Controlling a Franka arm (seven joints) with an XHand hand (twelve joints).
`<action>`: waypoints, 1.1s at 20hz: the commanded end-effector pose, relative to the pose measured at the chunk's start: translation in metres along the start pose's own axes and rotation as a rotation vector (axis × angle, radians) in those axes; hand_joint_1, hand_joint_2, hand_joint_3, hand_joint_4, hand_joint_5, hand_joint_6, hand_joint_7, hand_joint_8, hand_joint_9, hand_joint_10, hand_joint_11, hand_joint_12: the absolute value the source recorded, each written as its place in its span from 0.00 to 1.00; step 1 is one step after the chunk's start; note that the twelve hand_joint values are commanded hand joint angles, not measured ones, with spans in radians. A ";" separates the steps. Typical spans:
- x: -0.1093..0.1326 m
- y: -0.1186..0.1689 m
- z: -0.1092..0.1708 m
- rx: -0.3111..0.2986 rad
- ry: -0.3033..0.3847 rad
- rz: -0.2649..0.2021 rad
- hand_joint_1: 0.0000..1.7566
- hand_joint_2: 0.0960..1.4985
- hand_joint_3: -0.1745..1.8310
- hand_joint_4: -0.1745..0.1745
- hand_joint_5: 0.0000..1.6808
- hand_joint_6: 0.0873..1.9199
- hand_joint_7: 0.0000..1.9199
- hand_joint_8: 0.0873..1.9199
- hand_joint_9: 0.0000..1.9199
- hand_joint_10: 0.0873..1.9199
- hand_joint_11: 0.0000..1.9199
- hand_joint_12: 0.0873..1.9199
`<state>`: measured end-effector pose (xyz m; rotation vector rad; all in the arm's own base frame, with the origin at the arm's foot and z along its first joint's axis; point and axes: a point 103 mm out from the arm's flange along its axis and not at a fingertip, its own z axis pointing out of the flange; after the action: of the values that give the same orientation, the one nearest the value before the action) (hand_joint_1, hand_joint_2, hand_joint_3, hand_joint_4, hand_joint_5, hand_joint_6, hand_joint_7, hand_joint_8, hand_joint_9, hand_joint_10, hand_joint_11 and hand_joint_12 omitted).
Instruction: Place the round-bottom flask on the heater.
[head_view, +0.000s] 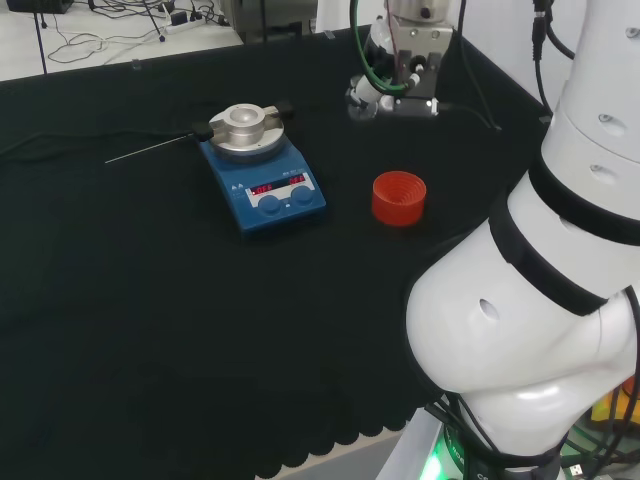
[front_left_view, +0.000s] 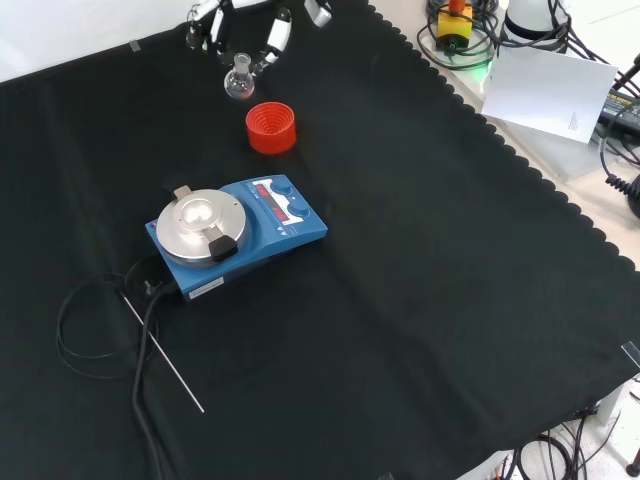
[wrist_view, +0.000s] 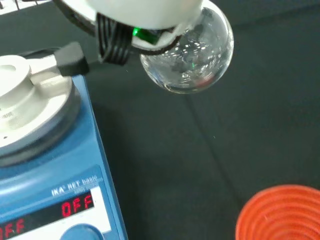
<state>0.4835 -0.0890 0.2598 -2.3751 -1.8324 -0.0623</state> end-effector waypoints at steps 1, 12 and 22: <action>0.057 0.034 -0.004 0.042 0.000 -0.085 0.65 0.40 0.49 0.39 0.68 0.48 0.18 0.33 0.33 0.28 0.23 0.67; 0.122 0.084 0.005 0.098 -0.021 -0.180 0.65 0.39 0.49 0.38 0.68 0.48 0.18 0.33 0.33 0.28 0.23 0.67; 0.153 0.118 0.023 0.126 -0.010 -0.218 0.65 0.39 0.49 0.38 0.68 0.48 0.18 0.33 0.33 0.28 0.23 0.67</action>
<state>0.6209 0.0042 0.2559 -2.1613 -2.0131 0.0135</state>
